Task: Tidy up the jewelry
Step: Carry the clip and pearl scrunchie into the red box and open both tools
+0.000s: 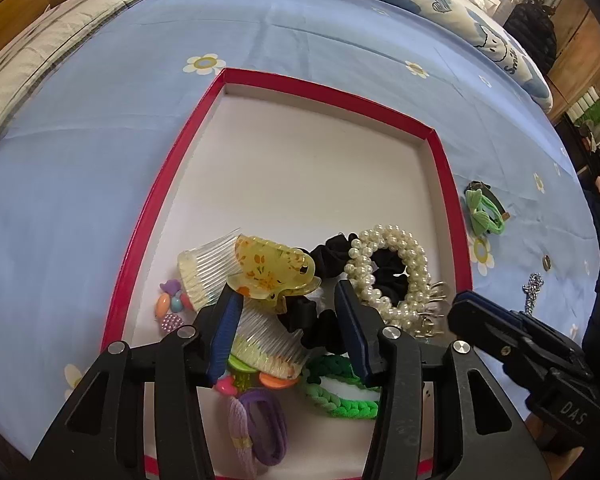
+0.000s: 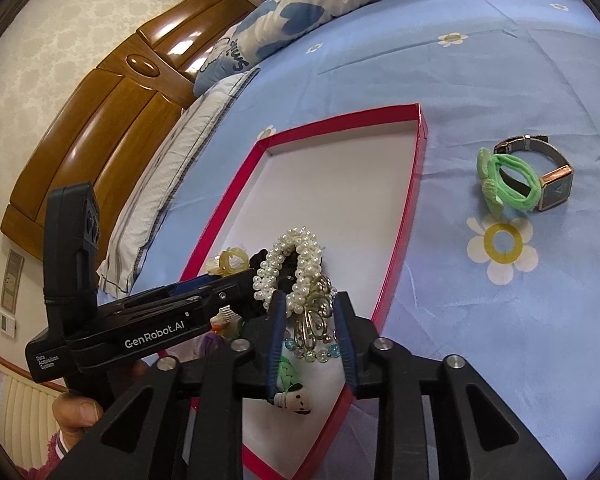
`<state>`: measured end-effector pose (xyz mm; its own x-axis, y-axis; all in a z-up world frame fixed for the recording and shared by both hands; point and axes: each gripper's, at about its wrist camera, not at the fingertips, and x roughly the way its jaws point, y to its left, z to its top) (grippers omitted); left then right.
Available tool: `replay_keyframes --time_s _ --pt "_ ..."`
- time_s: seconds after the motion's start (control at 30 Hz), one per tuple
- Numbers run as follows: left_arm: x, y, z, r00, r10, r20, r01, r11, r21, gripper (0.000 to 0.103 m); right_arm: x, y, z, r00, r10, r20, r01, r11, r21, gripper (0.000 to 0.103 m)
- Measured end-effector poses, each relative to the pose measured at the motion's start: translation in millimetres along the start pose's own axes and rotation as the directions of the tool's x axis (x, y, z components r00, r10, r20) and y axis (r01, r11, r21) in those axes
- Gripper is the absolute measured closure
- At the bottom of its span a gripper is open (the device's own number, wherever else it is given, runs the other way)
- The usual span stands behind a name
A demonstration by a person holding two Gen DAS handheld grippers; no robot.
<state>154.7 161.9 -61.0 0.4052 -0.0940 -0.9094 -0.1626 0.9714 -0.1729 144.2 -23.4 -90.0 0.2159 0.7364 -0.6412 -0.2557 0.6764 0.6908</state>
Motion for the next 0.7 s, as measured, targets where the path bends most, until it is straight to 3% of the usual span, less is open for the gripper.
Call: replay_keyframes --time_s 0.37,0.47,0.7 --pt "-13 0 -6 1.0 -0.01 0.008 0.01 1.0 -0.013 0.053 -20 -3 -1 0.999 0.0 0.038 -0.001 1.0 0.007 0.073" --pt "-21 -2 -9 1.0 -0.016 0.019 0.016 1.0 -0.015 0.053 -31 -8 -4 0.999 -0.006 0.052 0.005 1.0 0.013 0.068" --pt "-34 -12 -14 0.998 -0.042 0.043 0.043 0.999 -0.017 0.05 -68 -31 -20 0.991 -0.091 0.096 0.089 0.996 0.03 0.062"
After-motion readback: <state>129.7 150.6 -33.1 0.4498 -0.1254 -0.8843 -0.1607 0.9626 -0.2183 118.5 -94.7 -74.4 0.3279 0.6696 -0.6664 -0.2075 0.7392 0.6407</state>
